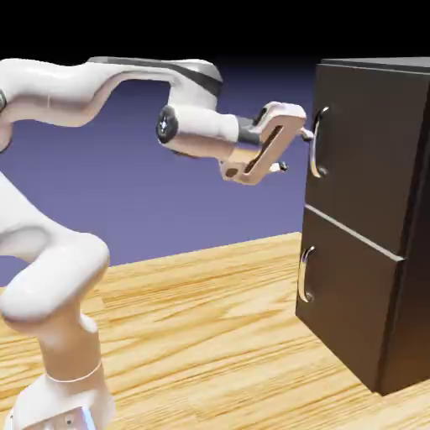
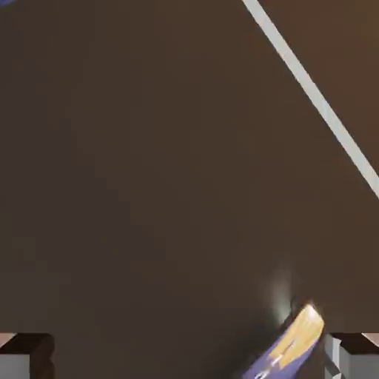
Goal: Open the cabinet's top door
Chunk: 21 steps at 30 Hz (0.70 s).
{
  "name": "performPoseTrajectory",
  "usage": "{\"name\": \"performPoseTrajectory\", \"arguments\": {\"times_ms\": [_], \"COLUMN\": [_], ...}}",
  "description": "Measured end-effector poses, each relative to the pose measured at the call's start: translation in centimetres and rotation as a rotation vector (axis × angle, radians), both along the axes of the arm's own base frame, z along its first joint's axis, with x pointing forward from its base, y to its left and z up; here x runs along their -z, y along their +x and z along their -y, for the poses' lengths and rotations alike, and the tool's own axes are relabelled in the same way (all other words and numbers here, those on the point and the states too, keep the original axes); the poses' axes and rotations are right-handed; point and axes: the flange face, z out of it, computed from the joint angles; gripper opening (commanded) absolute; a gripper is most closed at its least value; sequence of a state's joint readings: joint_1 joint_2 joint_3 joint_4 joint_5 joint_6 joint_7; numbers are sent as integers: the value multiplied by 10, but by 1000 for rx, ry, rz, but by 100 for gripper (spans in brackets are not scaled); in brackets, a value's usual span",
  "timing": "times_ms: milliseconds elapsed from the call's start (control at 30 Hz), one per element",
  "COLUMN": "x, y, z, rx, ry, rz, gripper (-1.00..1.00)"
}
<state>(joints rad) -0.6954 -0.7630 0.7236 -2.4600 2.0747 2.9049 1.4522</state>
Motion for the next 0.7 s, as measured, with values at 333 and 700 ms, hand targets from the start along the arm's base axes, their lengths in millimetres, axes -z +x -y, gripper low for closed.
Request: {"name": "performPoseTrajectory", "arguments": {"times_ms": [333, 700], "x": [13, 30], "y": [18, 49], "z": [-33, -62], "rx": [93, 145], "ry": [448, 820], "rz": [136, 243], "gripper": [0, 0]}}
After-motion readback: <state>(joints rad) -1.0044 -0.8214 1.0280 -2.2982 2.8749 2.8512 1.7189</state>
